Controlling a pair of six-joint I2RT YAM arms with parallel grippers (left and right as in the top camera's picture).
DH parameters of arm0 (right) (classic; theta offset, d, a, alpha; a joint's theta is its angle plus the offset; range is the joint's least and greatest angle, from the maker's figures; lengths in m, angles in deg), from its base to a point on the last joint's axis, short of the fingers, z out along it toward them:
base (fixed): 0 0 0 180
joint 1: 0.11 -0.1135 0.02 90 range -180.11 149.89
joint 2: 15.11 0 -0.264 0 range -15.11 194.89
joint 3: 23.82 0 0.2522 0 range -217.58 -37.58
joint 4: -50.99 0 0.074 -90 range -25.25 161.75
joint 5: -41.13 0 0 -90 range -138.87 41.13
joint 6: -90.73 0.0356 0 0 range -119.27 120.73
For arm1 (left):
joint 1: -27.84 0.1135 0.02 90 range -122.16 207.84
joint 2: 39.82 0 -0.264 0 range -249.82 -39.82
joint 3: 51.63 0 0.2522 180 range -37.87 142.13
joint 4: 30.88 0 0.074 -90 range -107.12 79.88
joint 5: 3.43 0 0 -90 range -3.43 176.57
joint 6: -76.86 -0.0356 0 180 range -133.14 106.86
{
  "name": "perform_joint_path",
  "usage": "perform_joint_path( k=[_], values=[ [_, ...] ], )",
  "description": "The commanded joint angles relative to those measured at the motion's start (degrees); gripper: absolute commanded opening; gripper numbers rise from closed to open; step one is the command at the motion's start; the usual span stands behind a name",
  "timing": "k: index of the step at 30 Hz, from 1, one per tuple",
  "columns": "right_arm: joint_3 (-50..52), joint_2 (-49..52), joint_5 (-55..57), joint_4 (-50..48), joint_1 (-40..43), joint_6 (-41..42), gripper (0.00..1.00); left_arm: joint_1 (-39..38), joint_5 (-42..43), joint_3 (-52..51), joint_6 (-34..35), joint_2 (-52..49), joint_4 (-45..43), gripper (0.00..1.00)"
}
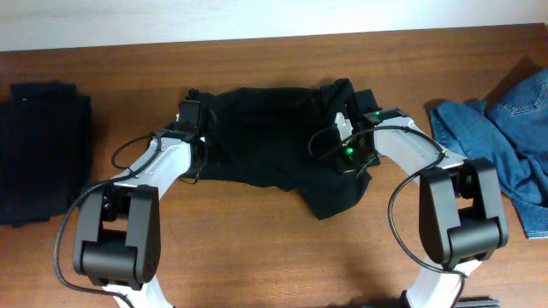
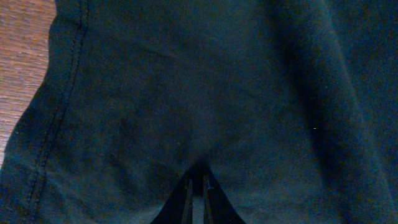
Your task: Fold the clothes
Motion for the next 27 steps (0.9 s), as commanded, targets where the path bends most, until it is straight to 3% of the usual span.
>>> perform_joint_path(
  k=[1,27],
  values=[
    [0.6,-0.8,3.5,0.0,-0.3,0.8,0.04,0.2,-0.8,-1.7,0.6,-5.0,1.4,0.08],
    [4.0,-0.9,14.9,1.0,0.1,0.8,0.04,0.2,-0.9,-1.2,0.6,-4.7,22.0,0.08]
  ],
)
